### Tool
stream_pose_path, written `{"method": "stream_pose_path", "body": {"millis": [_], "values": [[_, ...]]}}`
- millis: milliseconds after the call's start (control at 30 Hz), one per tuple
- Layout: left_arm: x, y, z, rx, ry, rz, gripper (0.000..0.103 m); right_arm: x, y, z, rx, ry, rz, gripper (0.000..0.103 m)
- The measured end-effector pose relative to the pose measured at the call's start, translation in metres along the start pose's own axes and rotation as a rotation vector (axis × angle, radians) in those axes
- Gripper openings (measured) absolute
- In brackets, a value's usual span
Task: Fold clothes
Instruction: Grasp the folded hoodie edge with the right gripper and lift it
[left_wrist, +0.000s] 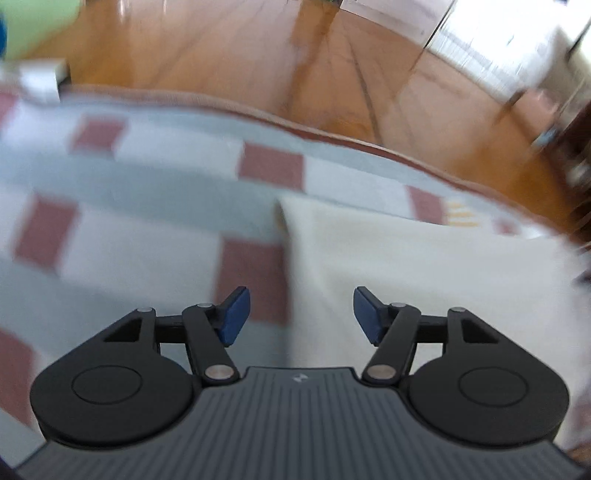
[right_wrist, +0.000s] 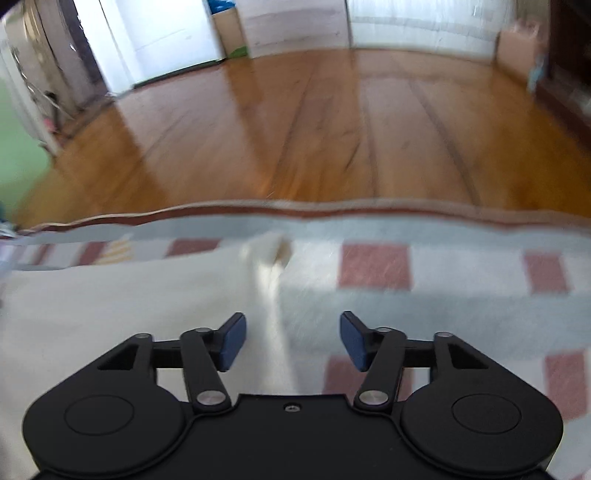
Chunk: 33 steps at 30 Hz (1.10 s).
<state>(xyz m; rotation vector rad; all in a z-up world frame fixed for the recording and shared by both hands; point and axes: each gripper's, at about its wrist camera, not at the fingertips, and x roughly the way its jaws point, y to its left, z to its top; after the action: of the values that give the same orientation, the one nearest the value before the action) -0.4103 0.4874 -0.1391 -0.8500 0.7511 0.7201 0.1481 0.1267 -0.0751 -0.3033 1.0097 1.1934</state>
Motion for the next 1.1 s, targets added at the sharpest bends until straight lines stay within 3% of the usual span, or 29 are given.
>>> {"method": "stream_pose_path", "body": {"millis": [67,200,300,400,500,567,733,800,867,900,1033,1100], "values": [[0.0,-0.002,-0.013,0.013,0.05,-0.023,0.066,-0.003,-0.007,-0.01,0.025,0.068,0.103,0.071],[-0.001,-0.005,-0.04,0.038,0.151,-0.069,0.069,-0.013,-0.006,-0.037,-0.032,0.116,0.16,0.072],[-0.003,-0.013,-0.056,0.064,0.168,-0.069,0.079,-0.013,-0.015,-0.05,-0.018,0.131,0.112,0.073],[-0.001,-0.013,-0.062,0.021,0.13,-0.014,0.076,-0.003,-0.025,-0.058,0.023,0.156,0.09,0.081],[-0.007,-0.001,-0.066,-0.122,0.082,-0.134,0.075,0.004,-0.036,-0.064,0.103,0.195,0.209,0.082],[-0.013,-0.002,-0.07,-0.119,0.066,-0.141,0.075,0.01,-0.043,-0.075,0.171,0.224,0.336,0.086],[-0.008,-0.019,-0.076,0.069,0.046,0.106,0.079,0.013,-0.047,-0.088,0.251,0.098,0.364,0.087],[-0.002,-0.026,-0.075,0.109,0.037,0.154,0.079,0.016,-0.039,-0.091,0.257,0.03,0.332,0.078],[-0.007,-0.034,-0.074,0.118,0.007,0.161,0.077,0.017,-0.015,-0.09,0.144,0.002,0.263,0.046],[-0.012,-0.04,-0.072,0.133,-0.022,0.178,0.076,0.016,-0.002,-0.089,0.088,-0.009,0.244,0.036],[-0.045,-0.074,-0.064,0.219,-0.139,0.325,0.067,-0.019,0.039,-0.075,0.004,-0.1,0.227,0.028],[-0.058,-0.095,-0.057,0.243,-0.172,0.181,0.067,-0.041,0.062,-0.063,-0.032,-0.137,0.236,0.028]]}}
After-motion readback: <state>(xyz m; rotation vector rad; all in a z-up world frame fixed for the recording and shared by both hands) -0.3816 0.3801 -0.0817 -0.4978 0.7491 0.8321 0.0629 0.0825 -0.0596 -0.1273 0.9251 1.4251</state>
